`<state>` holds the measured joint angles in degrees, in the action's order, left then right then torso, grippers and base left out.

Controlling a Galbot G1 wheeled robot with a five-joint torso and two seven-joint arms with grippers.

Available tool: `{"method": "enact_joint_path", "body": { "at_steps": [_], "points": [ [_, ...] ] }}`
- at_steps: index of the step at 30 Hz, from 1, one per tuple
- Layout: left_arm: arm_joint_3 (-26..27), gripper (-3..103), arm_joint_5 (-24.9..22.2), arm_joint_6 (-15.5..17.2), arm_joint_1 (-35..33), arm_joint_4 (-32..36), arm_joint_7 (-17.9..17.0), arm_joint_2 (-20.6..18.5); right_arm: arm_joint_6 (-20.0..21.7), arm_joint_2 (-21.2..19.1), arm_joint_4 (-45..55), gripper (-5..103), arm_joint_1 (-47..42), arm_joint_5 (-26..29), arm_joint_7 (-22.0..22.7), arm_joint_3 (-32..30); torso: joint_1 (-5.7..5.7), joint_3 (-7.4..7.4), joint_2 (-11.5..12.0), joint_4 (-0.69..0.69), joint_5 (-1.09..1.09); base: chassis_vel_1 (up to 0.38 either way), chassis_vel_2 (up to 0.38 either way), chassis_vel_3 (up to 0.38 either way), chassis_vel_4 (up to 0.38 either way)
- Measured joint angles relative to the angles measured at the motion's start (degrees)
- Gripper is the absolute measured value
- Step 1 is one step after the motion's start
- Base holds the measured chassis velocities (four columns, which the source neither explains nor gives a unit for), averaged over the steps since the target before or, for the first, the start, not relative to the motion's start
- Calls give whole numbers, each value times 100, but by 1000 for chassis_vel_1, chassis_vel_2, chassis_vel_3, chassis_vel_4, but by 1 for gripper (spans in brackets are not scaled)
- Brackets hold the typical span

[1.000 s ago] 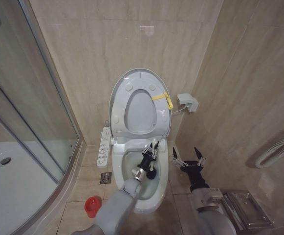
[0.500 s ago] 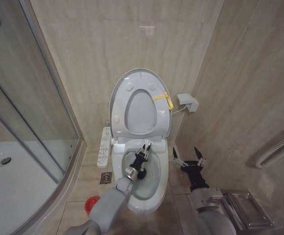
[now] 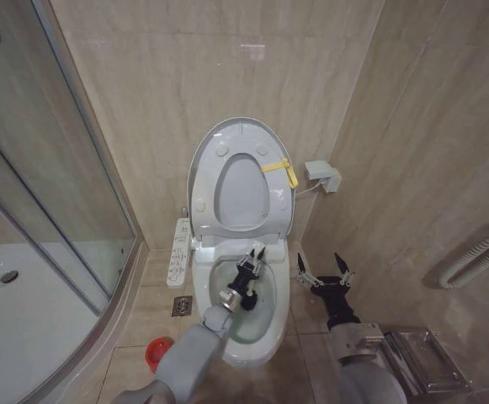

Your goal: Open the toilet lid, clean the toilet bowl with a toilet brush, close the toilet lid, and flush.

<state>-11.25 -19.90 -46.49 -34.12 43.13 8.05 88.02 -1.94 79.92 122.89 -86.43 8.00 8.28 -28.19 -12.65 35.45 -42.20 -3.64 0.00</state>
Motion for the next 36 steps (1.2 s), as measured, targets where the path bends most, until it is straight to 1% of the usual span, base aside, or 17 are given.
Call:
{"method": "enact_joint_path", "body": {
  "at_steps": [2, 4, 5, 9, 12, 14, 15, 17, 18, 19, 21, 24, 27, 31, 33, 35, 36],
  "points": [
    [3, 20, -3, 27, 0, 54, -13, -21, 0, 0, 0, 100, 0, 0, 0, 0, 0, 0, 0, 0, 0, 0, 0, 0, 0],
    [-93, 20, -121, 143, -66, 408, -31, -50, 0, 0, 0, 100, 0, 0, 0, 0, 0, -1, -1, -2, 0, 0, 0, 0, 0],
    [-93, 20, -121, 143, -66, 408, -31, -50, 0, 0, 0, 100, 0, 0, 0, 0, 0, -1, -1, -2, 0, 0, 0, 0, 0],
    [-402, 20, -398, 307, -189, 952, -27, -42, 0, 0, 0, 100, 0, 0, 0, 0, 1, -1, -1, -4, 0, 0, 0, 0, 0],
    [-487, 20, -434, 354, -190, 926, -22, -12, 0, 0, 0, 100, 0, 0, 0, 0, 1, -1, -2, -4, 0, 0, 0, 0, 0],
    [-505, 20, -429, 387, -137, 678, -28, -16, 0, 0, 0, 100, 0, 0, 0, 0, 1, -1, -2, -4, -1, 0, 0, 0, 0],
    [-505, 20, -429, 387, -137, 678, -28, -16, 0, 0, 0, 100, 0, 0, 0, 0, 1, -1, -2, -4, -1, 0, 0, 0, 0],
    [-470, 20, -366, 388, -61, 371, -30, -53, 0, 0, 0, 100, 0, 0, 0, 0, 1, -1, -2, -2, -1, 0, 0, 0, 0],
    [-423, 20, -299, 357, -17, 214, -30, -60, 0, 0, 0, 100, 0, 0, 0, 0, 1, -1, -2, -1, 0, 0, 0, 0, 0],
    [-423, 20, -299, 357, -17, 214, -30, -60, 0, 0, 0, 100, 0, 0, 0, 0, 1, -1, -2, -1, 0, 0, 0, 0, 0],
    [-319, 20, -109, 227, 52, -7, -25, -63, 0, 0, 0, 100, 0, 0, 0, 0, 1, -1, -1, 0, 0, 0, 0, 0, 0],
    [-300, 20, -53, 182, 38, 96, -27, -70, 0, 0, 0, 100, 0, 0, 0, 0, 1, 0, -1, 0, 0, 0, 0, 0, 0],
    [-413, 20, -236, 184, -43, 538, -28, -12, 0, 0, 0, 100, 0, 0, 0, 0, 1, -1, -1, -3, -1, 0, 0, 0, 0],
    [-549, 20, -406, 224, -88, 784, -20, 47, 0, 0, 0, 100, 0, 0, 0, 0, 1, -1, -2, -4, 0, 0, 0, 0, 0],
    [-561, 20, -408, 261, -90, 750, -18, 55, 0, 0, 0, 100, 0, 0, 0, 0, 1, -1, -2, -4, 0, 0, 0, 0, 0],
    [-482, 20, -311, 275, -59, 489, -31, 71, 0, 0, 0, 100, 0, 0, 0, 0, 1, -1, -2, -4, -1, 0, 0, 0, 0],
    [-482, 20, -311, 275, -59, 489, -31, 71, 0, 0, 0, 100, 0, 0, 0, 0, 1, -1, -2, -4, -1, 0, 0, 0, 0]
  ]
}}
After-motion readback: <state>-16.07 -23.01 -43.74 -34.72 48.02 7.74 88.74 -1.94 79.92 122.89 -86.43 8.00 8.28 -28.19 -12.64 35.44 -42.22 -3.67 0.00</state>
